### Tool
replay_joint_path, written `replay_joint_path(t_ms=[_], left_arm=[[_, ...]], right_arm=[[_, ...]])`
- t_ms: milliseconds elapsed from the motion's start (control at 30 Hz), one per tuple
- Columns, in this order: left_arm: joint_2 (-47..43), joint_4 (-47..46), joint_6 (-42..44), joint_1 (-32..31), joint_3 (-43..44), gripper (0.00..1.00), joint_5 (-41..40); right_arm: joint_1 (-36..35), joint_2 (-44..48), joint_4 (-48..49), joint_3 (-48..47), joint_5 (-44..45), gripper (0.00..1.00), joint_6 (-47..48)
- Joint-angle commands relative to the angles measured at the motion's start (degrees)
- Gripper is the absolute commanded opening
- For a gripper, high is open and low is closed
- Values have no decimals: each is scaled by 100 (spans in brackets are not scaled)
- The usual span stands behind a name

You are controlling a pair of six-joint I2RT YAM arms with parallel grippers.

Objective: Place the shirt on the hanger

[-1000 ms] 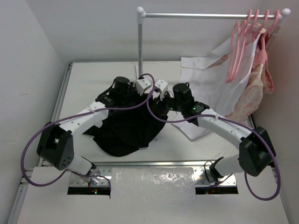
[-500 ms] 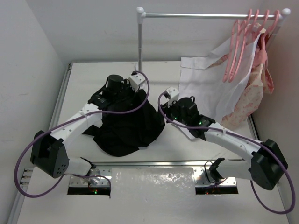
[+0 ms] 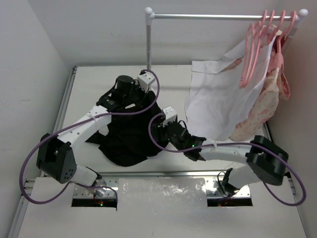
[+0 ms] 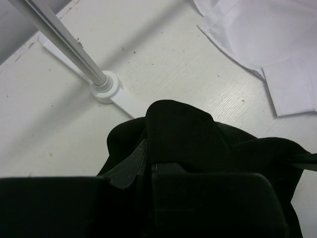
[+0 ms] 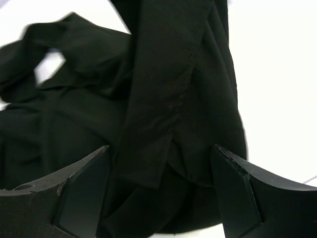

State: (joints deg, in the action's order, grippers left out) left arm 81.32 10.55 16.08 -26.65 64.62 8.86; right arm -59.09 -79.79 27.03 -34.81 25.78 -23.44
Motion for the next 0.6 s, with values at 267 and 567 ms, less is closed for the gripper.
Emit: replay_joint_path(t_ms=[267,567], left_arm=[[-151,105,-61,239,183,0,-184],[-1328,1888,1520,925,-168,0,853]], right_arm=[[458,-881,1102,-397,1177,22,-353],[1391,-887,-690,-2031,-2528,0,1033]])
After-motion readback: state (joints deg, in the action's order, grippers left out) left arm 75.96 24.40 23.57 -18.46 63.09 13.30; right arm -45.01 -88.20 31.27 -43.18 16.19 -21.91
